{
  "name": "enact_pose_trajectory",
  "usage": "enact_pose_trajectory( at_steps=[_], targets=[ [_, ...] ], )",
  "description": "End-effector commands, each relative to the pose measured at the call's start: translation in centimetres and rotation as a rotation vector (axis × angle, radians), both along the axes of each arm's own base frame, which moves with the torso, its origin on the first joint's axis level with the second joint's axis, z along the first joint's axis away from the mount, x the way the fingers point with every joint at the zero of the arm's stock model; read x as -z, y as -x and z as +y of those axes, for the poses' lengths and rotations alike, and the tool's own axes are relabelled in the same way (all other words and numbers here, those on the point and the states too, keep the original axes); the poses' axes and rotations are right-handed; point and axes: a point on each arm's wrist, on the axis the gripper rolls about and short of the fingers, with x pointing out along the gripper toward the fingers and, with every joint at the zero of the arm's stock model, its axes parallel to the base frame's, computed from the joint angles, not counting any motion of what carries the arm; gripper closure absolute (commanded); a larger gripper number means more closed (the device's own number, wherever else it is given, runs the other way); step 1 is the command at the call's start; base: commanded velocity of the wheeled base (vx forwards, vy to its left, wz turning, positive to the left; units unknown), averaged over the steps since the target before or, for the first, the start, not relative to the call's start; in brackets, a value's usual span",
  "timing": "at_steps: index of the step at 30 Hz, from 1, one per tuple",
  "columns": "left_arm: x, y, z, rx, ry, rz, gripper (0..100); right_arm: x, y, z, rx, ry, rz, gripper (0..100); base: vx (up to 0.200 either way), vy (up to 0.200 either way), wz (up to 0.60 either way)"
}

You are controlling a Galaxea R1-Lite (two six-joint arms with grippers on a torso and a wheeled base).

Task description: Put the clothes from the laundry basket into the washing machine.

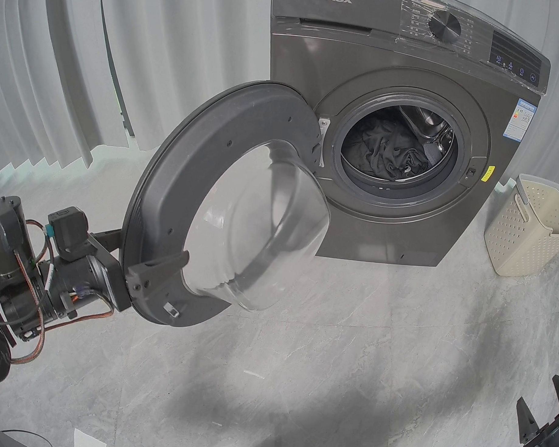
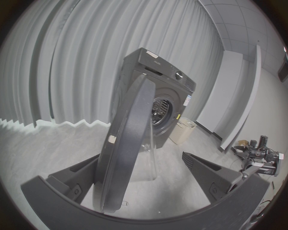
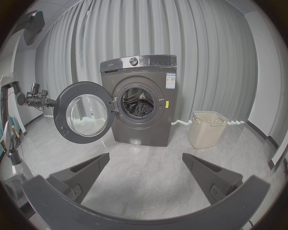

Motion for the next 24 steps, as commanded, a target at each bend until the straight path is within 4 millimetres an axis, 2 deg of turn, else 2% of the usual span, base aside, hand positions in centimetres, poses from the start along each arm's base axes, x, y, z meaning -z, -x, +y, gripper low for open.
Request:
enact_pose_trajectory(
  at_steps=[1, 4, 8, 14, 18, 21, 24],
  targets=[
    [0.3, 2.3, -2.4, 0.155, 0.008, 0.011, 0, 0.3, 0.0, 0.0, 0.000, 0.000, -0.004, 0, 0.000, 0.000, 0.00],
    [0.3, 4.2, -3.5, 0.248, 0.034, 0.019, 0, 0.3, 0.0, 0.0, 0.000, 0.000, -0.004, 0, 0.000, 0.000, 0.00],
    [0.1, 5.5, -4.2, 0.305, 0.074, 0.047, 0, 0.3, 0.0, 0.0, 0.000, 0.000, -0.004, 0, 0.000, 0.000, 0.00],
    [0.3, 5.0, -3.8, 0.247, 0.064, 0.048, 0, 0.3, 0.0, 0.0, 0.000, 0.000, -0.004, 0, 0.000, 0.000, 0.00],
    [-0.2, 4.5, -3.1, 0.175, 0.080, 0.026, 0, 0.3, 0.0, 0.0, 0.000, 0.000, -0.004, 0, 0.000, 0.000, 0.00],
    [-0.1, 3.6, -2.1, 0.110, 0.075, 0.024, 0, 0.3, 0.0, 0.0, 0.000, 0.000, -0.004, 0, 0.000, 0.000, 0.00],
    [0.6, 2.7, -2.2, 0.090, 0.058, 0.054, 0, 0.3, 0.0, 0.0, 0.000, 0.000, -0.004, 0, 0.000, 0.000, 0.00]
  ],
)
